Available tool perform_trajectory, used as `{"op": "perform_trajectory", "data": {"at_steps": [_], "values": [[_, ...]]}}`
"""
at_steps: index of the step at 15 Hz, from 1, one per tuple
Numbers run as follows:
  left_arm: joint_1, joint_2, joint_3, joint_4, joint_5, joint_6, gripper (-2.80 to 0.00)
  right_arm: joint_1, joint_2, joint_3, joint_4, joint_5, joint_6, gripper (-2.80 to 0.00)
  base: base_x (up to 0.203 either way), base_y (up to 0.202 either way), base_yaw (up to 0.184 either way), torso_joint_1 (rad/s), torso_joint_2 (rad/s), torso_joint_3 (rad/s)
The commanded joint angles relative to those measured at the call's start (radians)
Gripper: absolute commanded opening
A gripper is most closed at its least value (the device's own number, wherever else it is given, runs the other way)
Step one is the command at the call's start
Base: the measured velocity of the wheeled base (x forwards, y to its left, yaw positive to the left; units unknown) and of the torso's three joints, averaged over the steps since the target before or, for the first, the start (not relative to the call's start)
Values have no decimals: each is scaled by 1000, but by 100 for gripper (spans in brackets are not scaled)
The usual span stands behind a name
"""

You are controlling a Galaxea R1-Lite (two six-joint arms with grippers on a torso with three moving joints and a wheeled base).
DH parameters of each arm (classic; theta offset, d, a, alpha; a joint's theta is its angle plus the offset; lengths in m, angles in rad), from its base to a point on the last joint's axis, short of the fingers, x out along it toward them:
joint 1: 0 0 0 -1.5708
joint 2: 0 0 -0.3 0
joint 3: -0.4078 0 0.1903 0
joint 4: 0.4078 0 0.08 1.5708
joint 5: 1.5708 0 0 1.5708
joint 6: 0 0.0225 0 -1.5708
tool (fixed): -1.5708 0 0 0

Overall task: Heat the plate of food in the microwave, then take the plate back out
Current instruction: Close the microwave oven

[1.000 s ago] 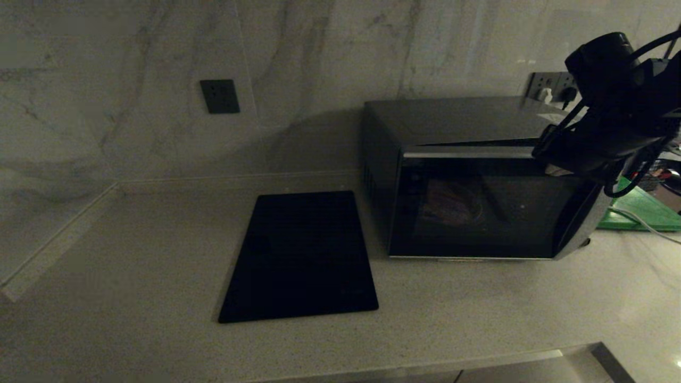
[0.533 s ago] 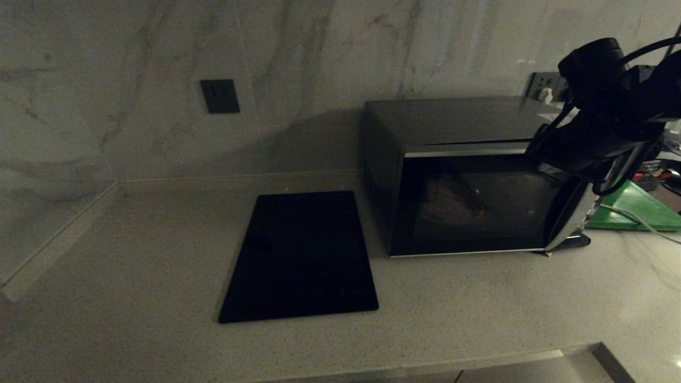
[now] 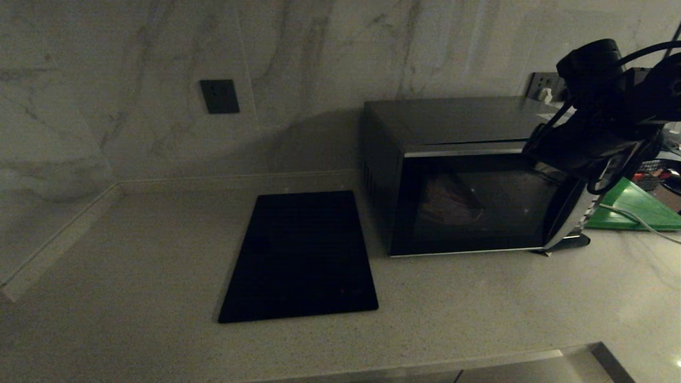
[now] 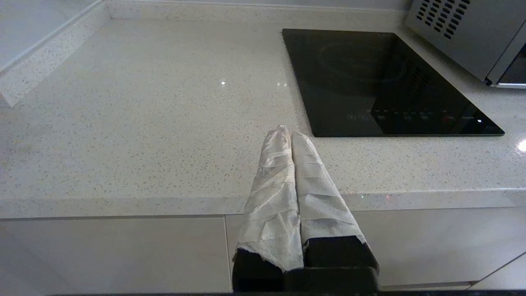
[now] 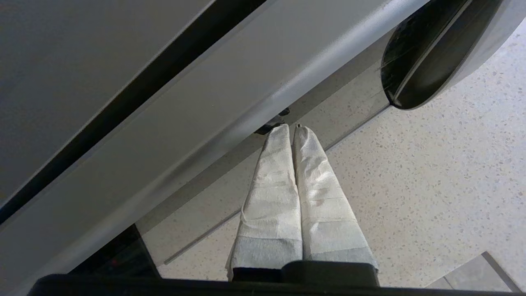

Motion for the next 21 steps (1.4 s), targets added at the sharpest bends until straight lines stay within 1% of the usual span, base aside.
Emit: {"op": "perform_trajectory", "data": {"at_steps": [1,3,11,14,16,21], "values": [[0,2,0,0,1,-1,-280,0,10,0,-16,3,4,-280,0,0,0,0,0,0],[0,2,0,0,1,-1,-280,0,23,-1,-35,3,4,-280,0,0,0,0,0,0],[0,2,0,0,1,-1,-280,-1,40,-1,-37,12,5,-280,0,0,0,0,0,0],[0,2,0,0,1,-1,-280,-1,49,-1,-39,40,5,-280,0,0,0,0,0,0],[0,2,0,0,1,-1,-280,-3,60,-1,-76,41,5,-280,0,0,0,0,0,0],[0,2,0,0,1,-1,-280,-7,69,-1,-92,47,5,-280,0,0,0,0,0,0]]}}
